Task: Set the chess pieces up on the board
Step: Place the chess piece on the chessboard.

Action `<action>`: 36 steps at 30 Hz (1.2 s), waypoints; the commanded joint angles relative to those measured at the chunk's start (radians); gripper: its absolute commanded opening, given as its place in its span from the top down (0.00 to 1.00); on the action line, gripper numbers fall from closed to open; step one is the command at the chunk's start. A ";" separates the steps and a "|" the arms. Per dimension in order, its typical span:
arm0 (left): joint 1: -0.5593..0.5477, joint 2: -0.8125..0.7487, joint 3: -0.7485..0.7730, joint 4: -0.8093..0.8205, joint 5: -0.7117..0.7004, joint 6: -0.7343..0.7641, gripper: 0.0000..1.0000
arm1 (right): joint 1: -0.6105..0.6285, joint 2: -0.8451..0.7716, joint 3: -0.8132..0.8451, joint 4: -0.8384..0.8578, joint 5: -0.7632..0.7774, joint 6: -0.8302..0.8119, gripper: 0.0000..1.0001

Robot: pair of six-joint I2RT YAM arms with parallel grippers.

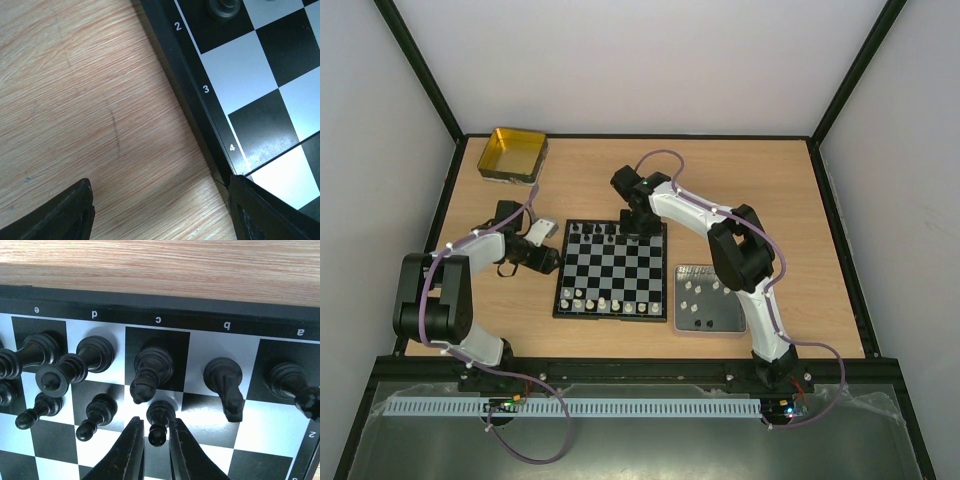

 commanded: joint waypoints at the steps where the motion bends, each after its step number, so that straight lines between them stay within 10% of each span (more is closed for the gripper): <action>1: 0.006 -0.021 -0.010 -0.007 0.001 0.004 0.27 | 0.012 0.008 0.015 -0.010 -0.010 -0.005 0.86; 36: 0.008 -0.024 -0.012 -0.006 0.002 0.006 0.27 | 0.018 -0.026 -0.004 -0.018 0.030 -0.006 0.82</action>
